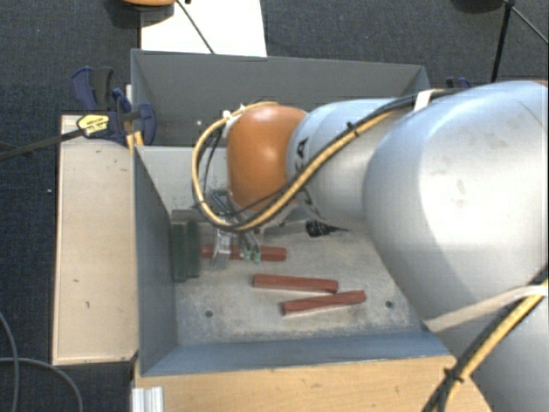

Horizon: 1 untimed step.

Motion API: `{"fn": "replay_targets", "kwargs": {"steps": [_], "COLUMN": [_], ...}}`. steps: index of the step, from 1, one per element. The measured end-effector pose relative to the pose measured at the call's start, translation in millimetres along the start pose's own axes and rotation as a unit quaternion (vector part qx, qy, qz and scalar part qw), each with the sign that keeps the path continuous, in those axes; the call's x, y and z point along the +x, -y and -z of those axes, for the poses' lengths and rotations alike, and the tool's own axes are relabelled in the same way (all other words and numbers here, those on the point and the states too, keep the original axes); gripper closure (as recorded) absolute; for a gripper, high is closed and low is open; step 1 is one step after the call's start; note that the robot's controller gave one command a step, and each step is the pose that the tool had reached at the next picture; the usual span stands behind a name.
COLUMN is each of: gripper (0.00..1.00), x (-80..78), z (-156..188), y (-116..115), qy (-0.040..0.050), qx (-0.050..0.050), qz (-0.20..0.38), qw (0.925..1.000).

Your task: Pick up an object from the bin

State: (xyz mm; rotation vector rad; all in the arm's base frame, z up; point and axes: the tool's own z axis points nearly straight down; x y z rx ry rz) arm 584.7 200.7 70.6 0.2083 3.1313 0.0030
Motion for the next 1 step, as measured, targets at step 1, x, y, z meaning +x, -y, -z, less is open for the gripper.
{"fn": "replay_targets", "kwargs": {"steps": [1], "gripper": [1.0], "x": [31.4], "z": [141.3], "y": [44.9], "qy": [-0.0007], "qx": [0.001], "qz": [-0.016], "qw": [0.9999]}}
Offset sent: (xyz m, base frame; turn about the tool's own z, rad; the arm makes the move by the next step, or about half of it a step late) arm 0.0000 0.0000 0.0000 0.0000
